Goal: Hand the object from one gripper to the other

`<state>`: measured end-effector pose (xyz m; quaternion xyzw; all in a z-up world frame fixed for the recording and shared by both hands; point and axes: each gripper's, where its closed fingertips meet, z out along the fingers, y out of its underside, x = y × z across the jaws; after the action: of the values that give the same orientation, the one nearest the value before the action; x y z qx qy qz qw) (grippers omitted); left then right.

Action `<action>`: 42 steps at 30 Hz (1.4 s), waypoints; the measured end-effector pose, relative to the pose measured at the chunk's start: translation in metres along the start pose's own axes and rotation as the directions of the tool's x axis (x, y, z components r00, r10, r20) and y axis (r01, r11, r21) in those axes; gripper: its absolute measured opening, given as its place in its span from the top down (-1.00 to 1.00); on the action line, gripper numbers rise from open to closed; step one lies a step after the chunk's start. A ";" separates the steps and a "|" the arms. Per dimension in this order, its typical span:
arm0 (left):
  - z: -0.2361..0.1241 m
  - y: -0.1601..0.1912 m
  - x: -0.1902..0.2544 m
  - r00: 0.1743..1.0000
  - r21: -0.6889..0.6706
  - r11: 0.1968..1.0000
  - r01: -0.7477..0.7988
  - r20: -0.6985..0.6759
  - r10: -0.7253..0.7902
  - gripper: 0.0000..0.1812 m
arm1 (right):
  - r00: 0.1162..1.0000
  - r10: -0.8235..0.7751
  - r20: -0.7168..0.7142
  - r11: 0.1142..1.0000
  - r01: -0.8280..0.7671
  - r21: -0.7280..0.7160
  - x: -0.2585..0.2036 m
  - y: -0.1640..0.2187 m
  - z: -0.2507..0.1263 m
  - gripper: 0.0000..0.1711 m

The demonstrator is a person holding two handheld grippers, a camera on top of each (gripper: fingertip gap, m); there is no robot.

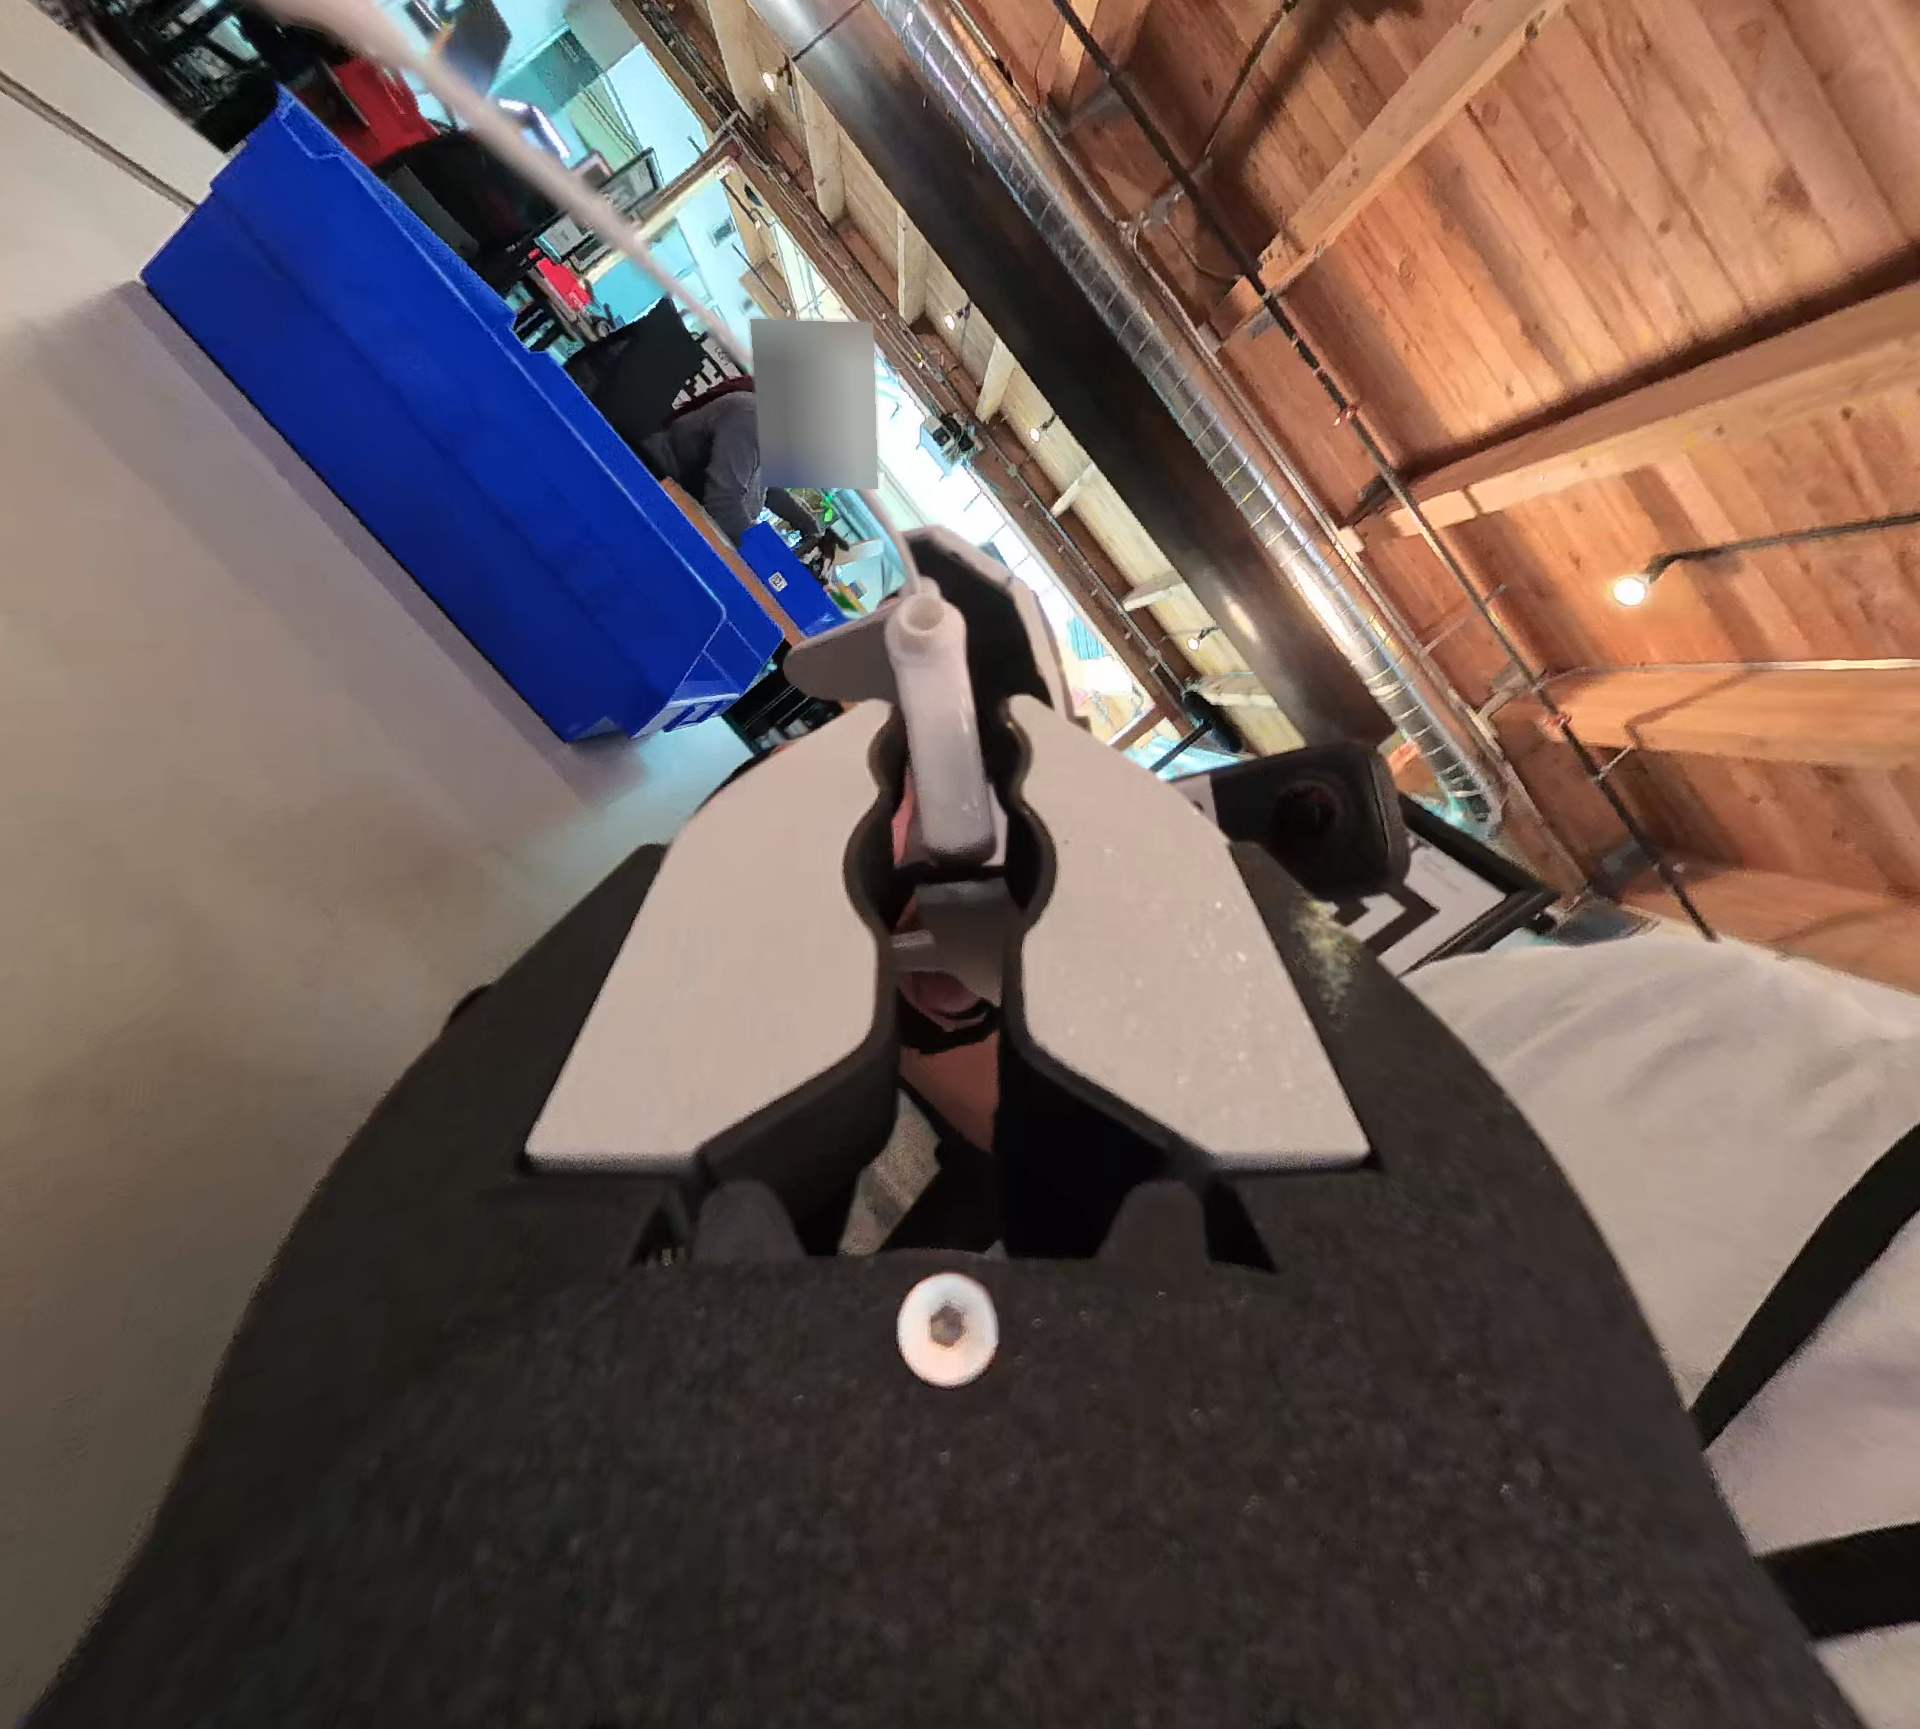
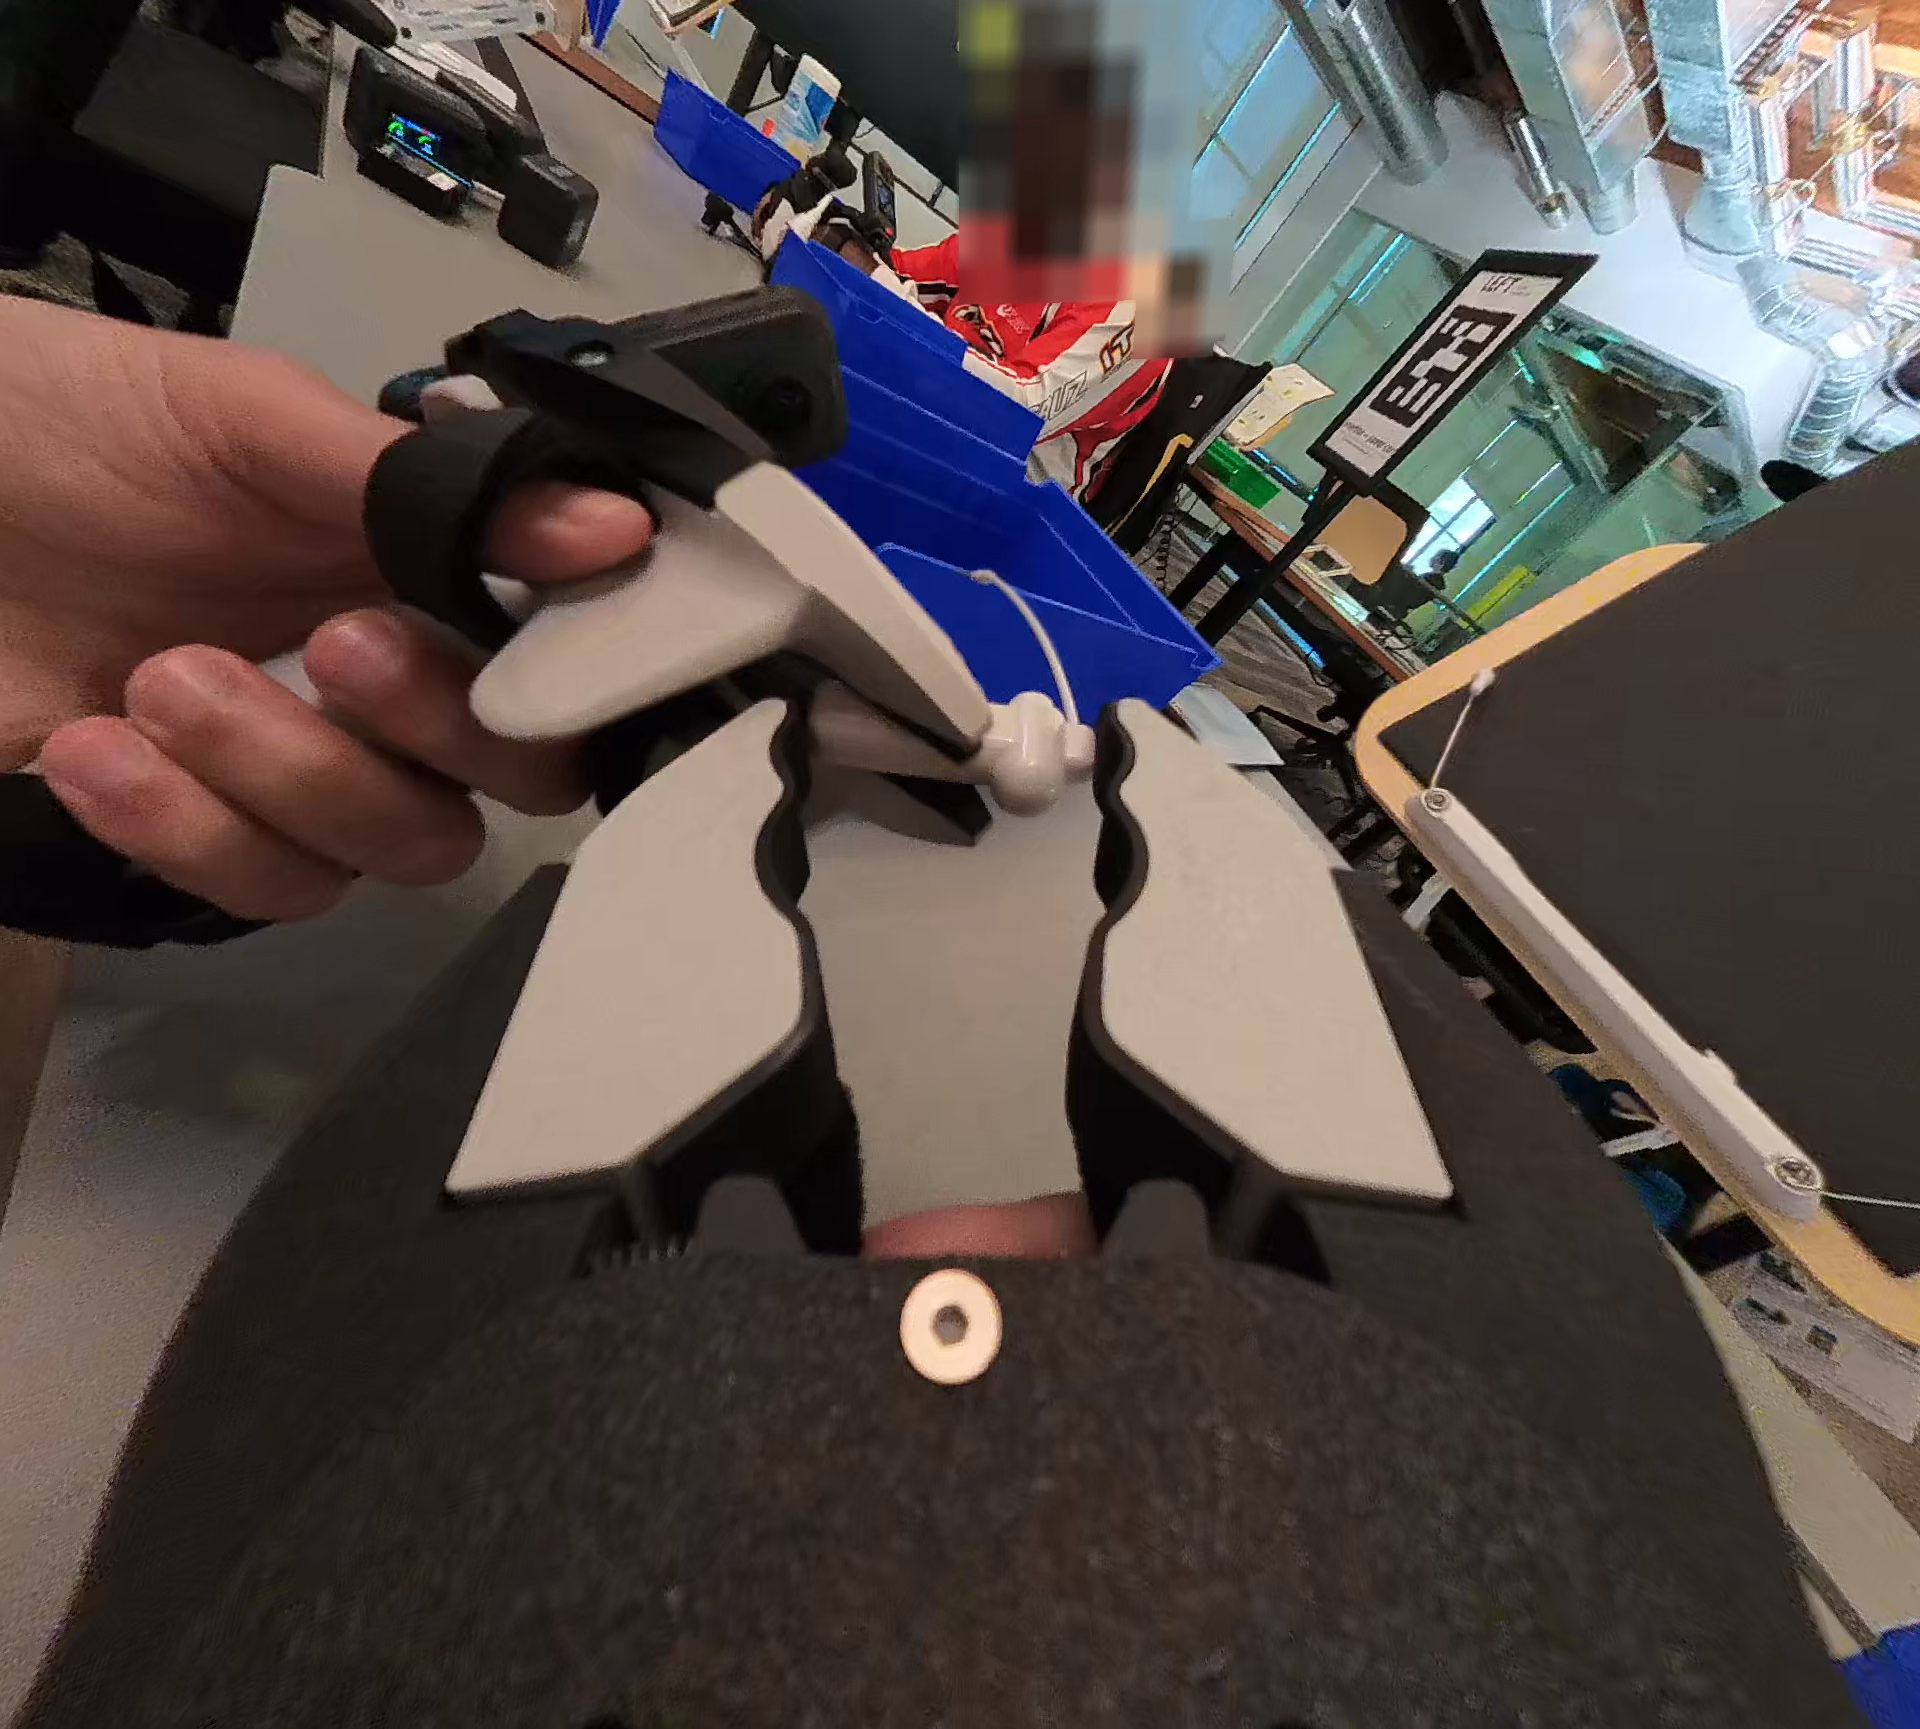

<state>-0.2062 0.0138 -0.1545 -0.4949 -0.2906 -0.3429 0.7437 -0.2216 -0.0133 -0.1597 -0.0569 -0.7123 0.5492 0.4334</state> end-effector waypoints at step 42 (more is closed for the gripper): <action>-0.024 0.000 -0.047 0.630 -0.531 0.709 -0.464 0.364 0.686 0.85 | 0.684 0.691 0.233 0.721 -0.634 -0.280 -0.009 0.066 -0.012 0.41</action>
<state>-0.2314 0.0018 -0.1991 -0.7737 -0.2349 0.0217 0.5880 -0.2342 0.0163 -0.2196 -0.2593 -0.7491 0.6049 0.0756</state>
